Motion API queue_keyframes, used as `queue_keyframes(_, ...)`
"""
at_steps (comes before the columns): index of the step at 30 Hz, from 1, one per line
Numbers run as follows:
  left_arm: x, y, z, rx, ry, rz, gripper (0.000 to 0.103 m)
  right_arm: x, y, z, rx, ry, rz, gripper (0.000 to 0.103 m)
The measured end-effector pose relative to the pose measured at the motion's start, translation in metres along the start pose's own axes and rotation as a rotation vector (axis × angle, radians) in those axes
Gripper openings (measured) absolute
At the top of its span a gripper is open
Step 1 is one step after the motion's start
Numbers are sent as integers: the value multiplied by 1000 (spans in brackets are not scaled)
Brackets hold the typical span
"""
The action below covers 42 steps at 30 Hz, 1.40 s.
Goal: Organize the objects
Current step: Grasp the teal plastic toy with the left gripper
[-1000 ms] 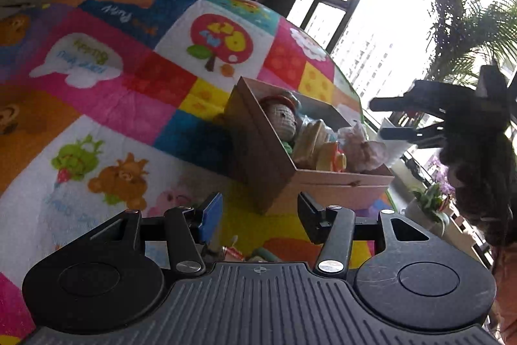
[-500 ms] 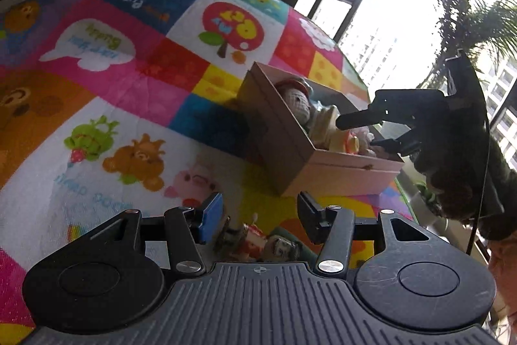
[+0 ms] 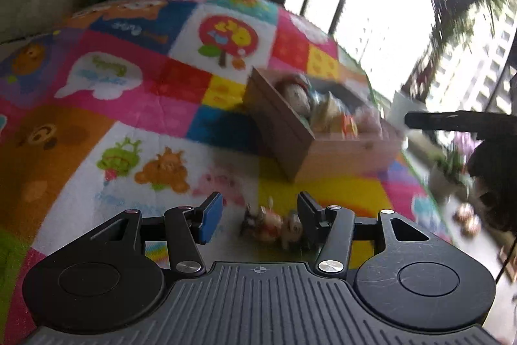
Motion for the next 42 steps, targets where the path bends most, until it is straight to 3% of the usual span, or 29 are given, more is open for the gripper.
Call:
queue_keyframes(6,4,44,20,184,-106,96,50,3,-9,52,-56,-67,-5,103)
queue_keyframes(13,24,90,27,218,-168,213,49,27,21,83,101,-140,25,103)
queue_keyframes(15,33,99,27,208,-173,184,49,24,23,84,108,-123,22,103)
queue_keyframes(20,45,108,18,223,-132,12,49,23,18,90,76,-101,46,103)
queue_keyframes(27,72,108,9,205,-137,-65,45,19,24,91,145,-56,24,103)
queue_keyframes(33,73,107,5,153,-163,-37,46,13,30,93,185,-26,-16,103)
queue_keyframes(42,47,112,25,284,-213,94,46,7,37,94,242,11,-67,103)
Point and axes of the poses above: each gripper's, at about its wrist camera, not at the fingertips, and x roughly the way its jaws point, y to its right, z to its underside, the point moved 2 cm from there along x, roughly the way its jaws point, and after that the axes turned 10 degrees about -z, right-handed, at the moved point
